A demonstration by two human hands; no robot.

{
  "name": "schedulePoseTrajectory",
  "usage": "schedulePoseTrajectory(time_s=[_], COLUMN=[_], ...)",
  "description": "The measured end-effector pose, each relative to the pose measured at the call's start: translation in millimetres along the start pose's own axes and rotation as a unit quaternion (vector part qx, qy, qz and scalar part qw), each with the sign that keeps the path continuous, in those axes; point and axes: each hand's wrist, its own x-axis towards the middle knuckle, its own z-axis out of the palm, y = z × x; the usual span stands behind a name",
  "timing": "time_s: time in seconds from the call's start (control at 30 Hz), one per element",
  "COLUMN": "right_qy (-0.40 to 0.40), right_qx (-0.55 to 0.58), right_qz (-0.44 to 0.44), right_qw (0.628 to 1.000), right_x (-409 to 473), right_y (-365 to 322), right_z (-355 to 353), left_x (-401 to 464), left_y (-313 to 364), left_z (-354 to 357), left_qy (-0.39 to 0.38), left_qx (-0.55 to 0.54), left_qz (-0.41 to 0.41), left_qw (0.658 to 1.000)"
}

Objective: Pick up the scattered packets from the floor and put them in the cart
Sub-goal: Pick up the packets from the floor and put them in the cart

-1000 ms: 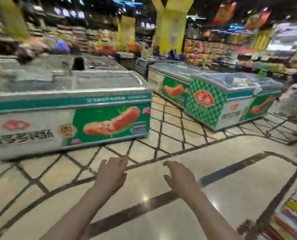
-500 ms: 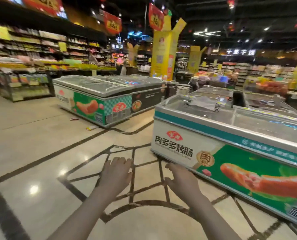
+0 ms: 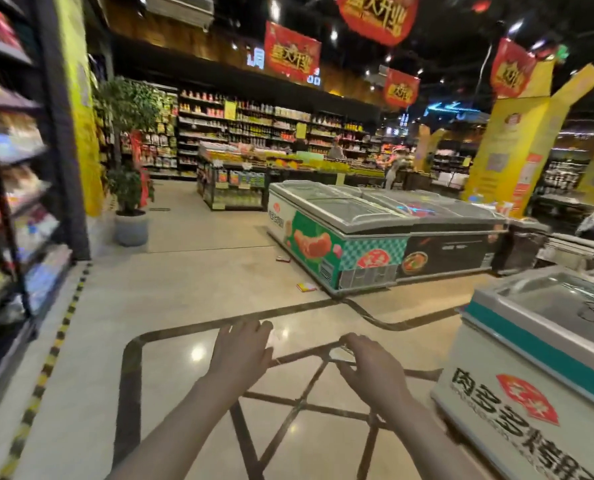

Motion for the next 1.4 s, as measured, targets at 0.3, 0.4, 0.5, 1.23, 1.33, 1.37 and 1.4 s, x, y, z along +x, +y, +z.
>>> schedulePoseTrajectory(time_s=[0.3, 0.4, 0.5, 1.23, 1.33, 1.37, 1.4], right_qy=[-0.039, -0.044, -0.045, -0.083, -0.087, -0.087, -0.087], right_qx=[0.012, 0.002, 0.005, 0.047, 0.039, 0.037, 0.036], right_qz=[-0.012, -0.012, -0.005, 0.003, -0.001, -0.002, -0.001], right_qw=[0.999, 0.999, 0.999, 0.995, 0.995, 0.995, 0.996], right_x=[220.9, 296.7, 368.3, 943.1, 1018.3, 1044.7, 1071.5], right_y=[16.1, 22.2, 32.1, 147.9, 156.5, 159.6, 162.4], right_z=[66.8, 83.7, 100.2, 257.7, 285.7, 294.6, 303.4], left_x=[188.4, 263.0, 332.9, 874.9, 945.9, 971.0, 996.5], left_y=[-76.1, -96.7, -115.3, -252.3, -279.6, -288.6, -297.7], left_z=[65.1, 82.4, 102.7, 302.2, 335.9, 347.5, 359.1], left_qy=[-0.021, -0.032, -0.037, -0.068, -0.078, -0.077, -0.076], left_qx=[0.030, 0.028, 0.022, 0.028, 0.026, 0.024, 0.021], left_qz=[-0.034, -0.024, -0.018, -0.036, -0.039, -0.039, -0.036], left_qw=[0.999, 0.999, 0.999, 0.997, 0.996, 0.996, 0.996])
